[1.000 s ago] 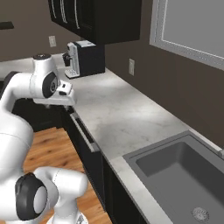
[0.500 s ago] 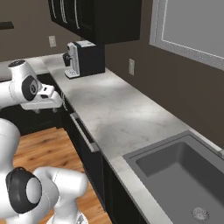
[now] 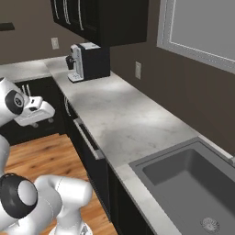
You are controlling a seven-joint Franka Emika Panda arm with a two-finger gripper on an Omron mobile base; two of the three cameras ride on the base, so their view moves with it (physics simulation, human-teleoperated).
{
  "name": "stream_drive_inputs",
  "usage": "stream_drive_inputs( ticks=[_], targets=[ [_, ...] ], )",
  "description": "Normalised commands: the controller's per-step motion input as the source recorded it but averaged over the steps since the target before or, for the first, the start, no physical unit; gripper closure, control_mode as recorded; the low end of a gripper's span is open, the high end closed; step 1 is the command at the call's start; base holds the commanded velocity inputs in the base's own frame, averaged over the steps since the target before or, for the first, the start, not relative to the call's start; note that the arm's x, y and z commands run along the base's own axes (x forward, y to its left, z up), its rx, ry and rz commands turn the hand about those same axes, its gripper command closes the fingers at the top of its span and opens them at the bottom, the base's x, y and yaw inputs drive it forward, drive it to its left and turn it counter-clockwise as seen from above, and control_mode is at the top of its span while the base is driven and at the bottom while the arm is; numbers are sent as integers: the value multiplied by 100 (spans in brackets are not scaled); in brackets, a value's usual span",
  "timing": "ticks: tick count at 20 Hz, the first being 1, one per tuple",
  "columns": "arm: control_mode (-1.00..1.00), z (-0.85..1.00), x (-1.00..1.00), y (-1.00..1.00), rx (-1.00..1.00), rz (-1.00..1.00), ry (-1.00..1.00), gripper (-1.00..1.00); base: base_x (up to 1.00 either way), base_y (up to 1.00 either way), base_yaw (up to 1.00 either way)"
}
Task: Open the dishwasher door and pull out the top rack.
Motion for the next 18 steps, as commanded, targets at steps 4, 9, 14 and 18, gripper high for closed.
stream_drive_inputs(
  ticks=[4, 9, 14, 18],
  targets=[
    [-100, -42, 0, 26, -22, 0, -3, -100, 0, 0, 0],
    [-100, -38, 0, 23, -19, 0, 0, -100, 0, 0, 0],
    [-100, -32, 9, 17, -17, 0, 0, -100, 0, 0, 0],
    [-100, -29, 18, 7, -14, 0, 0, -100, 0, 0, 0]
  ],
)
